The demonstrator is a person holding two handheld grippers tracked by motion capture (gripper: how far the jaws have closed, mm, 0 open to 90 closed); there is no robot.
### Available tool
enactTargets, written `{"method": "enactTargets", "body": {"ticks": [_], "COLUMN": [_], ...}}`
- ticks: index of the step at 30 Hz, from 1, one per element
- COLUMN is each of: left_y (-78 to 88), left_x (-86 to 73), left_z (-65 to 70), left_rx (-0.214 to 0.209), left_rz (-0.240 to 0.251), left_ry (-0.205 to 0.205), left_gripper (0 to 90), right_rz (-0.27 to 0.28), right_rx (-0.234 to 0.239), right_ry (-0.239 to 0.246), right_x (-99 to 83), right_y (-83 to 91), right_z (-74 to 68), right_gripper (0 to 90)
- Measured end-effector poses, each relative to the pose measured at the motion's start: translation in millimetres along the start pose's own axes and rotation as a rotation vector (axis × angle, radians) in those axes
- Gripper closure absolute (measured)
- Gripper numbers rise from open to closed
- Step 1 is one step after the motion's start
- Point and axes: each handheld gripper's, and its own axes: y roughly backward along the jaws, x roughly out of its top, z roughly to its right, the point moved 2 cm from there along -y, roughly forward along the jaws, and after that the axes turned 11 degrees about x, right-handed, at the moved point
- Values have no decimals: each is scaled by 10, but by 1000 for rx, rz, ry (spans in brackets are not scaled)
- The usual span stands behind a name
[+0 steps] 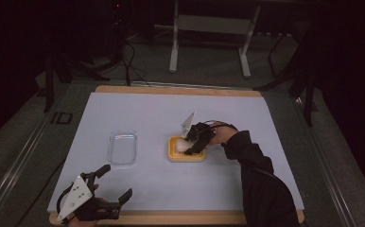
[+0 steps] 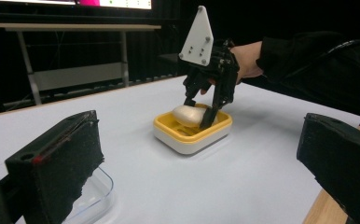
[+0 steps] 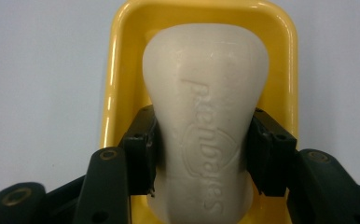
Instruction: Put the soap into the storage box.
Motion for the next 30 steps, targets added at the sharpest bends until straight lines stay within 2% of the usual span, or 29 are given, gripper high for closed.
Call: {"method": "enactTargets", "body": {"ticks": [3,5,11,18,23,27,29,30], "left_y": [0,0,-4,-3,-1,-6,-9,-13], "left_x": [-1,-1,-3,-2,-2,-1,-2,-2], "left_z": [-3,0,4,6,11,11,12,19], "left_rx": [1,-1,-5,-8,-10,-10,-10,-12], "left_rz": [-1,-2,-6,-6,-7,-6,-7,-7], "left_ry": [2,1,1,1,-2,-1,0,1], "left_gripper": [2,1,2,2,1,2,2,1], "right_rz": [-5,-7,-13,-11,-29,-4,-4,10], "right_rx": [-2,-1,0,-14,-34,-58,-58,-73], "right_ry": [-5,-24,-28,-17,-20,-18,-18,-29], "right_x": [-5,-7,7,72,113,158,158,184], "right_y": [-17,-31,-59,66,148,266,266,341], "right_z": [12,17,21,-14,-67,-122,-122,-186], "right_gripper": [494,491,475,448,432,428,428,406]}}
